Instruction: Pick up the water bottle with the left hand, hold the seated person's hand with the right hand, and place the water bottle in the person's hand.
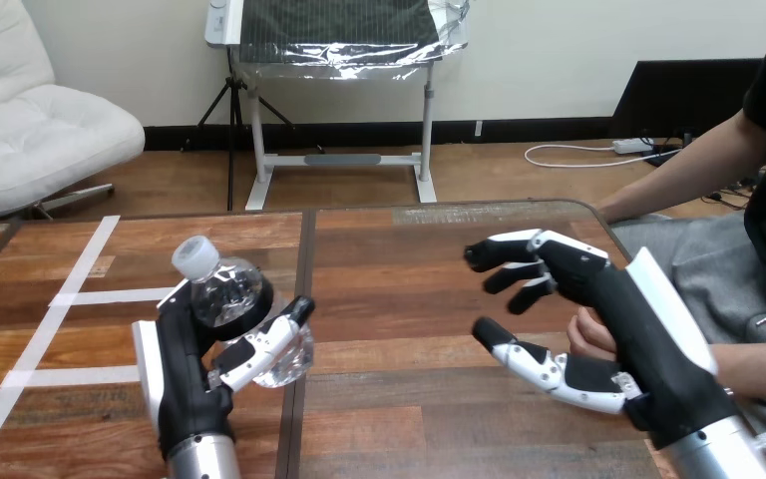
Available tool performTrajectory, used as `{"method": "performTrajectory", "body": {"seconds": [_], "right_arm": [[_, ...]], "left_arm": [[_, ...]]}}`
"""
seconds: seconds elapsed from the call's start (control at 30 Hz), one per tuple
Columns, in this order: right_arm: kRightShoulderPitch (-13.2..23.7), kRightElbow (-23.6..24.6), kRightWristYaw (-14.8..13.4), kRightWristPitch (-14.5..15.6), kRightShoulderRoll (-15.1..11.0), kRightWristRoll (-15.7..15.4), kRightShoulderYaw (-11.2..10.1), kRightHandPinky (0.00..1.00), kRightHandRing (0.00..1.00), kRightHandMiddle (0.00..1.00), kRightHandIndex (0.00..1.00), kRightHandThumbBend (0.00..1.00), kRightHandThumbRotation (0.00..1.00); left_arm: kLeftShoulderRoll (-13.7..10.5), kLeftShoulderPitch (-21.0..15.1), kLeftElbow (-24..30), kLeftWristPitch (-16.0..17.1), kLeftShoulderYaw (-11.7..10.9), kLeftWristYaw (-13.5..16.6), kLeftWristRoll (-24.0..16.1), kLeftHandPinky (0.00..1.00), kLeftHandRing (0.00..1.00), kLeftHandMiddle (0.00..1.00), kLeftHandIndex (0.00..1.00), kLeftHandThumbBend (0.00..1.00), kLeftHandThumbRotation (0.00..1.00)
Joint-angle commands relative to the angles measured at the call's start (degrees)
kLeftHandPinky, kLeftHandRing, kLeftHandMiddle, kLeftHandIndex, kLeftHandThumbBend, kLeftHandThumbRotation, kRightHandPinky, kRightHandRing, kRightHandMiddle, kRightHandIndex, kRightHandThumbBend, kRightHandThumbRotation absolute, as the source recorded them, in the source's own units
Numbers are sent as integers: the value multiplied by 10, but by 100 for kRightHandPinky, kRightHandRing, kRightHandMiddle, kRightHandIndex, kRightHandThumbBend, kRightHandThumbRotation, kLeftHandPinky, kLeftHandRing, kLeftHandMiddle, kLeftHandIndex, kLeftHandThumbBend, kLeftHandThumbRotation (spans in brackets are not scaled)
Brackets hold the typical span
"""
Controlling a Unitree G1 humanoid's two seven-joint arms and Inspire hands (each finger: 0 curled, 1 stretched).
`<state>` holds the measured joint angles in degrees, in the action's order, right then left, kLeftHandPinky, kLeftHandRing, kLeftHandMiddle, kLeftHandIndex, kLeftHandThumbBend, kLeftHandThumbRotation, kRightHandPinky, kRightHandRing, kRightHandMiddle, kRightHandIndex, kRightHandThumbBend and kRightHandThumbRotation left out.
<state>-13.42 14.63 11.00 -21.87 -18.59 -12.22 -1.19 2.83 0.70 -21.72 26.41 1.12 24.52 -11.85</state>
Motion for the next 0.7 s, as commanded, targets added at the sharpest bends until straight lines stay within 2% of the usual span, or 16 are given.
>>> {"method": "performTrajectory", "body": {"seconds": [0.0, 0.37, 0.67], "right_arm": [[38, 43, 5, 20, -43, -25, -42, 56, 69, 74, 71, 61, 0], [42, 65, 28, 70, -95, -73, -68, 63, 75, 80, 76, 71, 0], [44, 79, 57, 120, -139, -94, -93, 68, 80, 84, 79, 78, 0]], "left_arm": [[13, -28, 114, 20, 17, -9, -17, 37, 42, 46, 49, 66, 0], [28, -3, 157, 14, 35, -34, 5, 38, 42, 46, 49, 67, 0], [37, 20, 196, 4, 50, -47, 11, 39, 42, 47, 49, 66, 0]]}}
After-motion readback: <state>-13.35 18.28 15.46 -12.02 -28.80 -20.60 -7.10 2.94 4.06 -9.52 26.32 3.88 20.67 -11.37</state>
